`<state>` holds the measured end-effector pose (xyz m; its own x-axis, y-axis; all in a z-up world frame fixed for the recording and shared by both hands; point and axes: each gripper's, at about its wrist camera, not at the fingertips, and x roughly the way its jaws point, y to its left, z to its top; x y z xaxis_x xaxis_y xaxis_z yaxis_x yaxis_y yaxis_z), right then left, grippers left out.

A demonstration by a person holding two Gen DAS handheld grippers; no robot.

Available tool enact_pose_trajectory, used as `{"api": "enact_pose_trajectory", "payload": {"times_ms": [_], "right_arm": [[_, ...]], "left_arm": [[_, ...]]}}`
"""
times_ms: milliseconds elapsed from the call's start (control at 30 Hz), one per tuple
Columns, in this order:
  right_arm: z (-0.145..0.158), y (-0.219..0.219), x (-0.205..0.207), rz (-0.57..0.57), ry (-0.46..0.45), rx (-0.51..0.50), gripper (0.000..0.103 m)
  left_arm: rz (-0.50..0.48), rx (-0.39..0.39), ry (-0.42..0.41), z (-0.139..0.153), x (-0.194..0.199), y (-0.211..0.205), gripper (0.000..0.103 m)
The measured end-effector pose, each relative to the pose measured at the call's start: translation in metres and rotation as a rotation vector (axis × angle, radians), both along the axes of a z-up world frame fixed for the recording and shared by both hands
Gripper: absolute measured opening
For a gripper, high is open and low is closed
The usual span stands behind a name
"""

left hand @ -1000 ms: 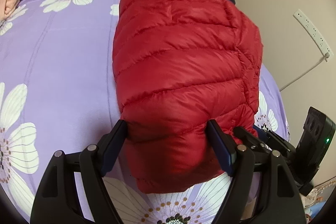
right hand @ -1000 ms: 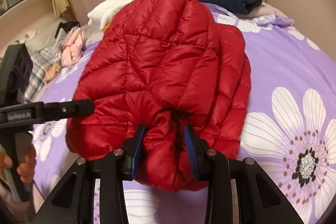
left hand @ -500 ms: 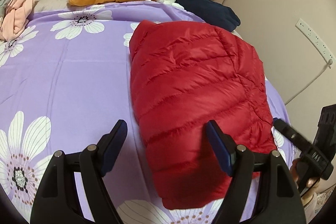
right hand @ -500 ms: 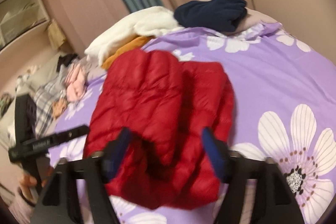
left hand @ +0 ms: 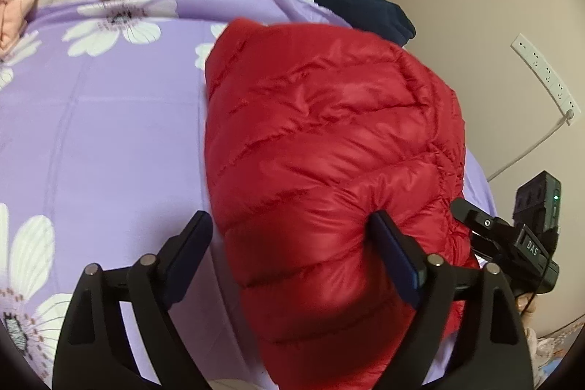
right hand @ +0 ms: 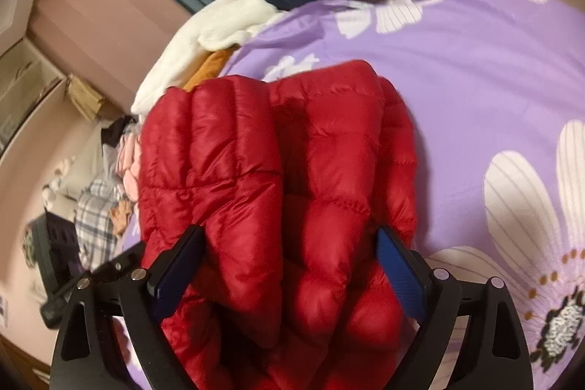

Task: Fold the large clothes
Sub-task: 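Grasp the bundle end with both grippers and lift it up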

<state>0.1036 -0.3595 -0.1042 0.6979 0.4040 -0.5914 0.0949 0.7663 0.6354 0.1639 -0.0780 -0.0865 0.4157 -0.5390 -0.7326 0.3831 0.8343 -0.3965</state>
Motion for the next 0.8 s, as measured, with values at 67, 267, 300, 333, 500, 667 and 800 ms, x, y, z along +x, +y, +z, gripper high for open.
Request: {"api": "enact_pose_trajectory", "payload": {"times_ms": [67, 267, 300, 333, 500, 667, 800], "right_arm": [[-0.001, 0.0, 0.004, 0.002, 0.008, -0.003, 0.094], [-0.01, -0.004, 0.013, 0.02, 0.061, 0.01, 0.096], [-0.011, -0.005, 0.013, 0.019, 0.069, 0.019, 0.096], [-0.012, -0.006, 0.014, 0.02, 0.076, 0.026, 0.097], [-0.017, -0.011, 0.017, 0.021, 0.091, 0.05, 0.099], [-0.024, -0.018, 0.02, 0.016, 0.095, 0.095, 0.101], [-0.026, -0.017, 0.021, 0.014, 0.095, 0.096, 0.101]], "left_arm": [[0.0, -0.031, 0.038, -0.007, 0.005, 0.0, 0.094], [0.015, -0.146, 0.182, -0.036, 0.017, 0.003, 0.101], [0.018, -0.151, 0.188, -0.038, 0.017, 0.003, 0.101], [0.021, -0.156, 0.191, -0.039, 0.017, 0.002, 0.102], [0.016, -0.16, 0.189, -0.039, 0.016, -0.002, 0.102], [0.018, -0.194, 0.215, -0.044, 0.021, -0.01, 0.102], [0.006, -0.186, 0.213, -0.045, 0.02, -0.021, 0.102]]}}
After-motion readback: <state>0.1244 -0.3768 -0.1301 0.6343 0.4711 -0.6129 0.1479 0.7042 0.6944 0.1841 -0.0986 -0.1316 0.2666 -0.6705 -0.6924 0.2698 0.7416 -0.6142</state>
